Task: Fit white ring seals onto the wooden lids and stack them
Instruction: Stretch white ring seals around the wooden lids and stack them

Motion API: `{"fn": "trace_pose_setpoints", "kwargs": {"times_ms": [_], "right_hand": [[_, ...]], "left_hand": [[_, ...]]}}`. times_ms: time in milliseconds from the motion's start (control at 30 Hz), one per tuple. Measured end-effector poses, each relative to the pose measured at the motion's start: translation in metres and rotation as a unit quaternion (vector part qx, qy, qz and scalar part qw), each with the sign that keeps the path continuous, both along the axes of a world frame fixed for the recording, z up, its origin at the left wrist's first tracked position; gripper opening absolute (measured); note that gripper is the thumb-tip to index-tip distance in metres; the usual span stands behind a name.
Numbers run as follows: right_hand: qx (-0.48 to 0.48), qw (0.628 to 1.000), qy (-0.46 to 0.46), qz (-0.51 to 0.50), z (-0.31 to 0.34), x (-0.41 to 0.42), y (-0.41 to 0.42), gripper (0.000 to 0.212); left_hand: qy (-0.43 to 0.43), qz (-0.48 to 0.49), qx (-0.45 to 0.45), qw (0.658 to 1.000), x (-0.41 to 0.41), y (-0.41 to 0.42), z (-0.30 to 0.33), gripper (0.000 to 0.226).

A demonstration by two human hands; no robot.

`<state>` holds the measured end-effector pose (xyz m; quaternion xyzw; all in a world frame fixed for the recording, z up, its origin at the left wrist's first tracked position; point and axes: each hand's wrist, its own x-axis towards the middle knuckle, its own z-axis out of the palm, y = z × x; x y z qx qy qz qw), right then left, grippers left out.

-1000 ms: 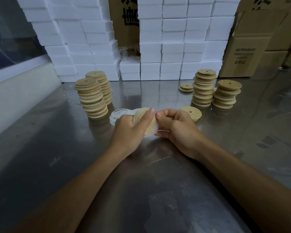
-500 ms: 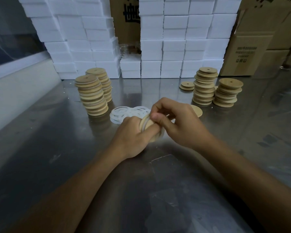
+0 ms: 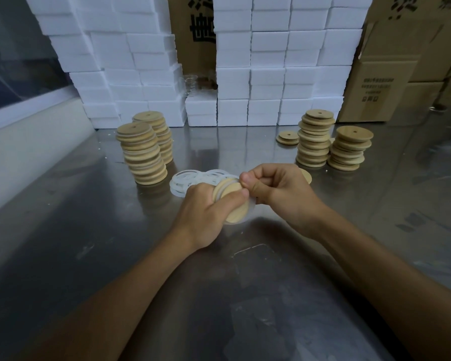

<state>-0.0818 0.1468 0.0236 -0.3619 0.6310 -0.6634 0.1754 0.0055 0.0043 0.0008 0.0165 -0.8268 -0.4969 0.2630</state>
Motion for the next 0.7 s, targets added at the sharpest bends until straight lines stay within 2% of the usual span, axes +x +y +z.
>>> {"fn": "trace_pose_setpoints", "kwargs": {"times_ms": [100,300,467,533,700], "right_hand": [[-0.012,0.998,-0.061,0.026,-0.003,-0.001,0.0,0.015],[-0.033,0.99,-0.133,0.035,-0.006,0.0,-0.006,0.017],[-0.022,0.987,-0.154,0.037,-0.011,0.001,-0.007,0.012],[-0.003,0.988,-0.15,0.035,-0.014,0.003,-0.007,0.014],[-0.006,0.992,-0.125,0.001,-0.015,0.005,-0.01,0.017]], "left_hand": [[0.01,0.007,0.025,1.0,-0.001,-0.001,0.0,0.044],[0.006,0.008,0.064,0.998,0.0,-0.001,0.0,0.04],[0.02,0.042,0.13,0.99,-0.003,-0.006,0.0,0.059],[0.014,0.059,0.149,0.987,-0.003,-0.009,-0.001,0.056],[-0.039,0.045,0.128,0.99,-0.005,-0.009,-0.005,0.047]]}}
